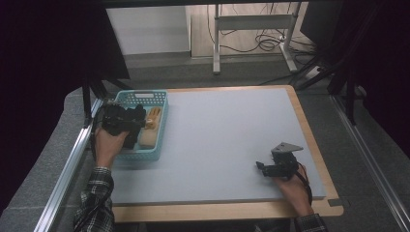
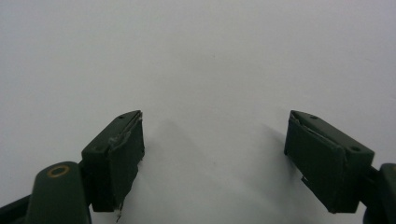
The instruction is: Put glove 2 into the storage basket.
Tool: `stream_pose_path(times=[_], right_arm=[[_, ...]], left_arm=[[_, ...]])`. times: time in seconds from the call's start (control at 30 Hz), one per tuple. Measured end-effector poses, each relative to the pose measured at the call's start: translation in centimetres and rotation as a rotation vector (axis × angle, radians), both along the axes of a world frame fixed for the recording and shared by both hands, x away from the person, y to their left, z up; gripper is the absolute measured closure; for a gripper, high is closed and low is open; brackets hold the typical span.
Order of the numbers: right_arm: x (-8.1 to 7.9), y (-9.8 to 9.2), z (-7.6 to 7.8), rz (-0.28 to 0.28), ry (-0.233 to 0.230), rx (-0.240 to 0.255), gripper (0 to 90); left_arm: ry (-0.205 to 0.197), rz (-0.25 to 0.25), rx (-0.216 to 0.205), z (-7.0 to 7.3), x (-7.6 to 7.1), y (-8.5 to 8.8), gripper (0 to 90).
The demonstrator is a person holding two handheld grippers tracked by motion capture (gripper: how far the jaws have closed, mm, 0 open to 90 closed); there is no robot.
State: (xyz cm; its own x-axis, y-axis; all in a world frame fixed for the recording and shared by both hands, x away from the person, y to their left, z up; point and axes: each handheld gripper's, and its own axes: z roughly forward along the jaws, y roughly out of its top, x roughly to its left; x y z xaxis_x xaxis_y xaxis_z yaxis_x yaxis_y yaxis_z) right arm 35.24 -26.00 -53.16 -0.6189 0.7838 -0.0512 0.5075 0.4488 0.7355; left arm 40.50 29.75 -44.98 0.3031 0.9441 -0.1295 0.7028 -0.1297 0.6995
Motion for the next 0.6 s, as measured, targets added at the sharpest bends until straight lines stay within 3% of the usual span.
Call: stream_pose_path(times=[0.2, 0.6], right_arm=[[0.0, 0.0, 0.0, 0.0, 0.0, 0.0, 19.5], [0.0, 0.0, 0.0, -0.001, 0.0, 0.0, 19.5]], left_arm=[[-0.02, -0.026, 0.012, 0.1, -0.7, -0.9, 0.7], [-0.058, -0.1, -0.013, 0.2, -2.2, -2.9, 0.5]])
